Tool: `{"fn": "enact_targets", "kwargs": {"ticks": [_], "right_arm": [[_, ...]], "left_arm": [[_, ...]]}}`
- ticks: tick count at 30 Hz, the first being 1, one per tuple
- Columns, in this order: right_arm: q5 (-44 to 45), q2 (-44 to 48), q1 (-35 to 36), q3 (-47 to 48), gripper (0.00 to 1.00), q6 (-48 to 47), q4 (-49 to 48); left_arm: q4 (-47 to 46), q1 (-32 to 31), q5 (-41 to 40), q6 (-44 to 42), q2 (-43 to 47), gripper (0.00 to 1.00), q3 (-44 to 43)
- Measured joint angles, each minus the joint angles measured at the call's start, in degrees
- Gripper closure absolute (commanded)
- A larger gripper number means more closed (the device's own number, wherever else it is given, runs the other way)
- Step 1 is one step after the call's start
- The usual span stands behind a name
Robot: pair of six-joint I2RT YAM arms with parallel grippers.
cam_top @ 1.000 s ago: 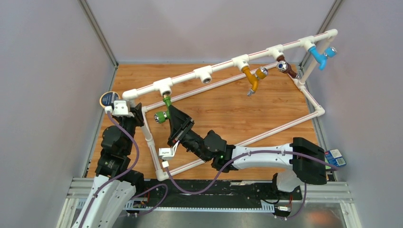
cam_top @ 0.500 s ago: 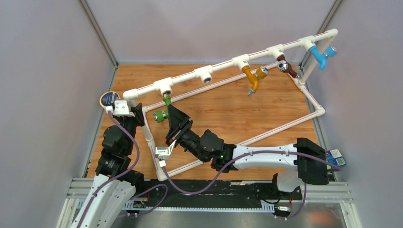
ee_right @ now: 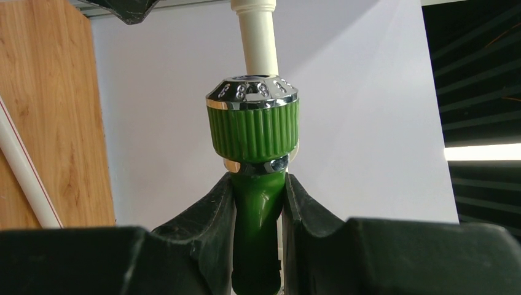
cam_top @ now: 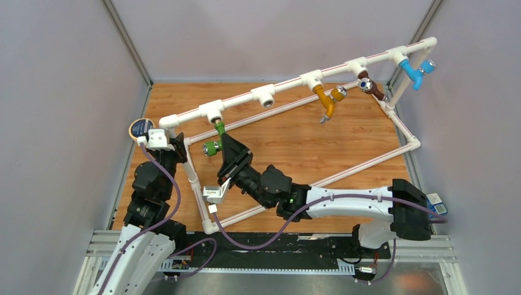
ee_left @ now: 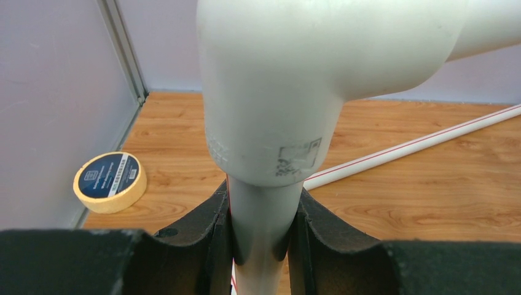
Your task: Install the water faucets
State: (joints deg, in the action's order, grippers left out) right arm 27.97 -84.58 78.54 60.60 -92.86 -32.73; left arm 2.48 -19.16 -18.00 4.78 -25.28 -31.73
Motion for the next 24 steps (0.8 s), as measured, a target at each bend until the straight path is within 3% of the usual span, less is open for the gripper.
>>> {"fn": "enact_targets", "kwargs": {"ticks": [24], "right_arm": [[-5.3, -0.7, -1.4, 3.2, 1.00, 0.3, 3.3]], "left_arm": [[-0.1, -0.3, -0.2, -0.1, -0.6, 1.00, -0.3]]}}
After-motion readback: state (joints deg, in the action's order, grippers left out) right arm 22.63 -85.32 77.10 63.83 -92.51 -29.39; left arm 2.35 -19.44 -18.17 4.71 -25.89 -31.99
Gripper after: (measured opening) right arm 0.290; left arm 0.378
